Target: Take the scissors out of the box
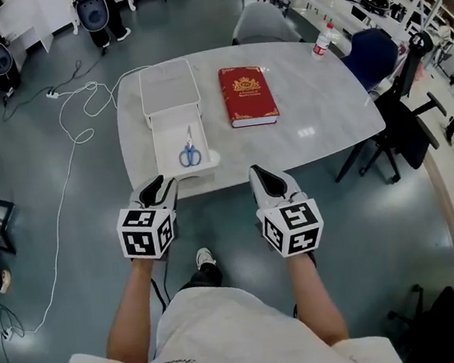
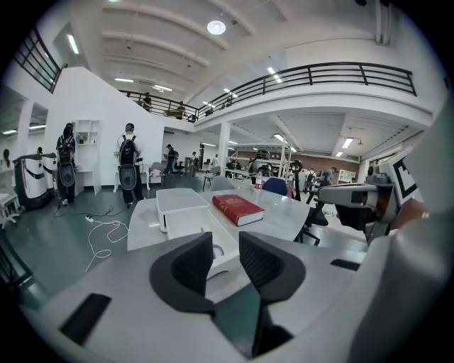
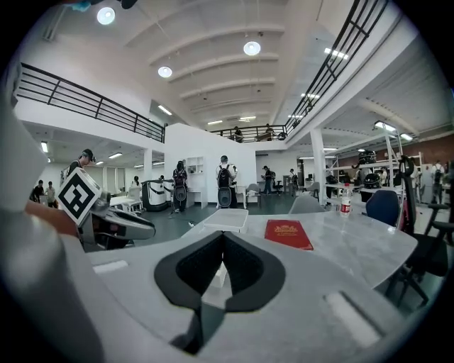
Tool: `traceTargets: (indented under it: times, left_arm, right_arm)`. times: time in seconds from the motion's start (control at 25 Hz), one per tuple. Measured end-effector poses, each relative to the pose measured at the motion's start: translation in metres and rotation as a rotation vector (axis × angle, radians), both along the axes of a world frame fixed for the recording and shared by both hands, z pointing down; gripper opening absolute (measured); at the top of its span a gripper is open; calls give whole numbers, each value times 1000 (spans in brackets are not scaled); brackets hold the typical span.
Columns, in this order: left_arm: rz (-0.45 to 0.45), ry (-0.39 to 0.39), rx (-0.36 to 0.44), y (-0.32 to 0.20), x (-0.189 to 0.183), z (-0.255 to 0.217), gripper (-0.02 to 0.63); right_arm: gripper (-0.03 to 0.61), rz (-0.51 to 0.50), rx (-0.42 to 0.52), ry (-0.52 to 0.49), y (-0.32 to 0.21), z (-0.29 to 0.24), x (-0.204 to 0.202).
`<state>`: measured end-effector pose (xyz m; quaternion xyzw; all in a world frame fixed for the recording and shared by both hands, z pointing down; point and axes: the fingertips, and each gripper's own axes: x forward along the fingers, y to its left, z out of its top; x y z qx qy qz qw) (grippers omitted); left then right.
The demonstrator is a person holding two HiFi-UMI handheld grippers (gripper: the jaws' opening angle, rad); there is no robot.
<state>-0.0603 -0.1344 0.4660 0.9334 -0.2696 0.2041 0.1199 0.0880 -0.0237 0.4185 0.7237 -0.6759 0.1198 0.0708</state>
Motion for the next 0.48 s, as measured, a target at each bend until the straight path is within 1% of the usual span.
traceTargets:
  times: [0.24, 0.48]
  left_arm:
    - [25, -31, -30, -42, 20, 12, 98]
    - [48, -42, -91, -80, 36, 30, 98]
  right_arm:
    - [6, 6, -23, -3, -51, 3, 19]
    - [6, 6, -60, -1, -99, 8, 29]
